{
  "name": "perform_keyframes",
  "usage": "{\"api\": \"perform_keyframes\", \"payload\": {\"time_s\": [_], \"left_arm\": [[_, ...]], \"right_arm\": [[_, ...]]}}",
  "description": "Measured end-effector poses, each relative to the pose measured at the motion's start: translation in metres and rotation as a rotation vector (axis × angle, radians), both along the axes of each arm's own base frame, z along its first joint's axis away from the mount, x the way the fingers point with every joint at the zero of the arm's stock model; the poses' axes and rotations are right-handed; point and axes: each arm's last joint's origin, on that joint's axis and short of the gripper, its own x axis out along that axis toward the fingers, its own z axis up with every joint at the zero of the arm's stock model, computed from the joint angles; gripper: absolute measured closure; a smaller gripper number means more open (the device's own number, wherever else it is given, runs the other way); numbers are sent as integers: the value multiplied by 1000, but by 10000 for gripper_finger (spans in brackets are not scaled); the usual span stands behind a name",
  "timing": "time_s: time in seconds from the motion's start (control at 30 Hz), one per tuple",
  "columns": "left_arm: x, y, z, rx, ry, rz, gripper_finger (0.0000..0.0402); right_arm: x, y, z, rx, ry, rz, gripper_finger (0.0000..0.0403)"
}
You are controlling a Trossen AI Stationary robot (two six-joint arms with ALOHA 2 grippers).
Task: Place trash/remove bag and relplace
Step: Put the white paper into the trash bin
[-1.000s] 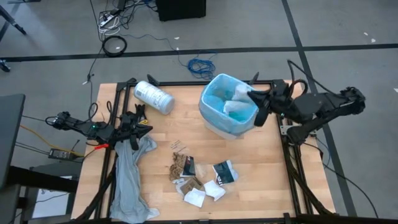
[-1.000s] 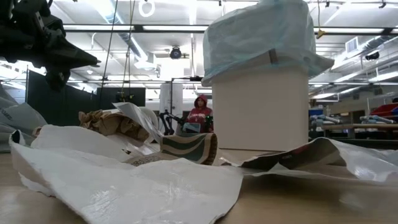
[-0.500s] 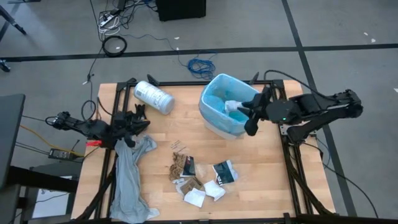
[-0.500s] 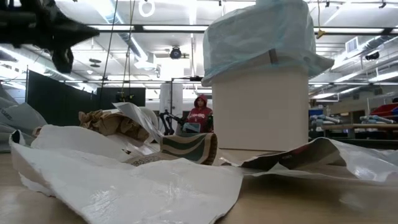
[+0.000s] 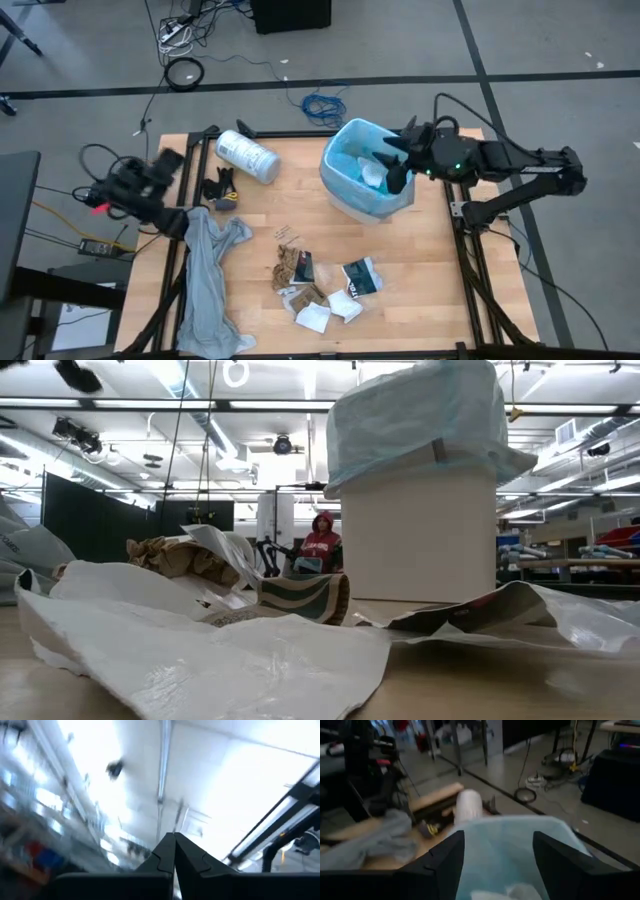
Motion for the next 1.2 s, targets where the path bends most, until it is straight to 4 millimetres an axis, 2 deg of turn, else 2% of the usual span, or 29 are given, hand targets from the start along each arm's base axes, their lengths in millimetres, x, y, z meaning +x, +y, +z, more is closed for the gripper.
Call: {"api": "perform_keyframes", "payload": {"time_s": [0.13,0.3,0.43,0.57,0.67,0.8,1.0,1.1,1.2], "left_arm": [[-10,4,18,55,39,114,387],[-13,7,20,-94,-10,32,387],[-12,7,20,-119,-22,3,387],[-12,8,20,-120,-1,32,387],[-7,8,15,-173,103,89,387],[1,6,10,-232,176,74,387],[0,6,11,-198,179,94,387],[0,6,12,-173,194,127,387],[-4,7,14,-129,188,180,387]], "right_arm": [[-2,-3,7,7,-72,-13,196],[2,-2,4,43,-68,-17,215],[10,0,-2,101,-53,41,228],[15,9,-14,213,30,181,239],[17,21,-27,342,134,264,246],[12,39,-49,485,344,264,256],[11,67,-71,431,534,221,267],[14,75,-74,373,514,188,273],[17,75,-70,266,454,175,281]]}}
